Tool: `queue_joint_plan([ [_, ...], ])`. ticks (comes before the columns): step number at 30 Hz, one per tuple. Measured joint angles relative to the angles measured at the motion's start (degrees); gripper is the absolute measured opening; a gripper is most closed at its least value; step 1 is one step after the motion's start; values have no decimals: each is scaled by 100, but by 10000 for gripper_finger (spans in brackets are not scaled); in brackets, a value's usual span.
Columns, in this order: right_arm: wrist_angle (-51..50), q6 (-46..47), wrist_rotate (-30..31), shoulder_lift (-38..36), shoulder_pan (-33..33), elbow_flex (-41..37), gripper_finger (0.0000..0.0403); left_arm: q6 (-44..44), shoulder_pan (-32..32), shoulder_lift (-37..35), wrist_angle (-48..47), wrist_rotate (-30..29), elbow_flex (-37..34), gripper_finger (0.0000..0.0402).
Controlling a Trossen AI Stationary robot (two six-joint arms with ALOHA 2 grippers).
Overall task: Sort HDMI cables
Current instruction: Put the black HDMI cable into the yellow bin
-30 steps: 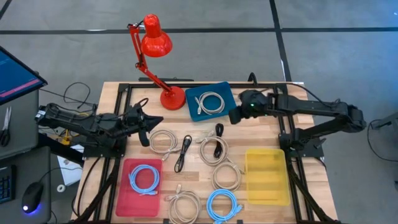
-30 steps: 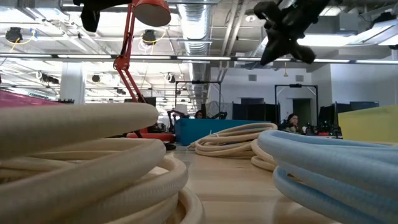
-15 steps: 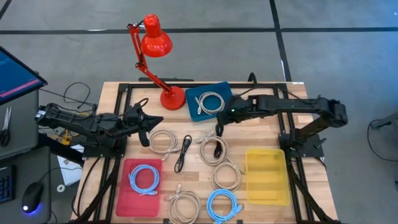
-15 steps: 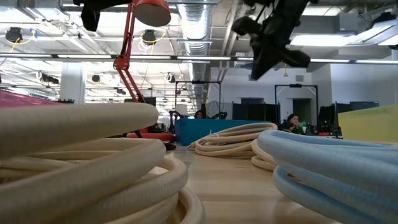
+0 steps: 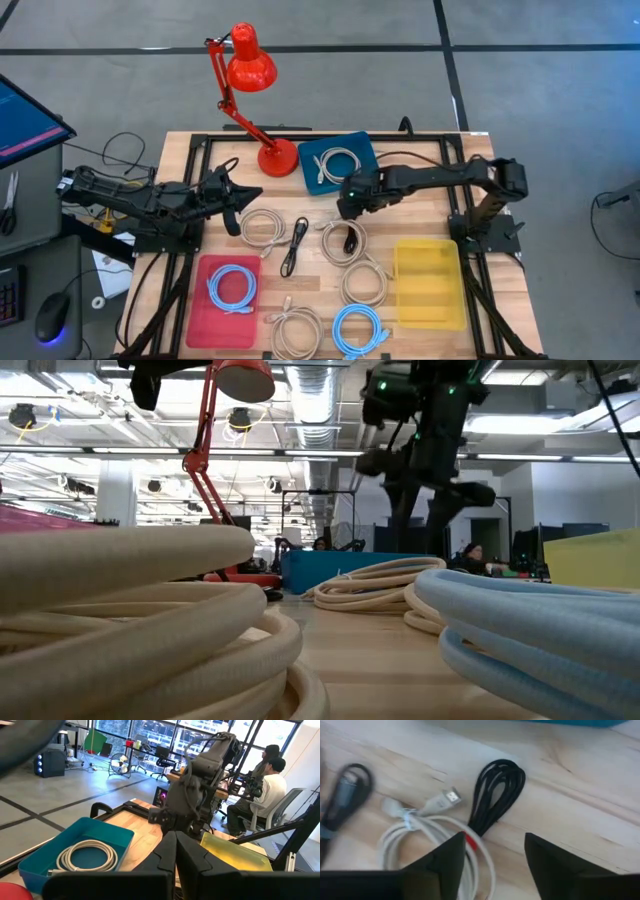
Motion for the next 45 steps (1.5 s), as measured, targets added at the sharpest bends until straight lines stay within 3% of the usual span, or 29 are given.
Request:
queue_joint_plan([
  [7, 438, -18, 11, 504, -31, 0, 217, 0, 0, 0, -1, 0, 0, 5],
  [23, 929, -37, 148, 977, -329, 0, 120, -2, 0, 0, 0, 2, 0, 8],
  [38, 1031, -336, -62, 1466, -408, 42, 129, -4, -1, 0, -2, 52, 0, 8],
  [41, 1025, -435, 63, 1469, -371, 32, 105, -4, -1, -1, -4, 109, 0, 5],
  [45, 1036, -709, 183, 1441, -365, 17, 36, -4, -2, -2, -1, 146, 0, 7],
])
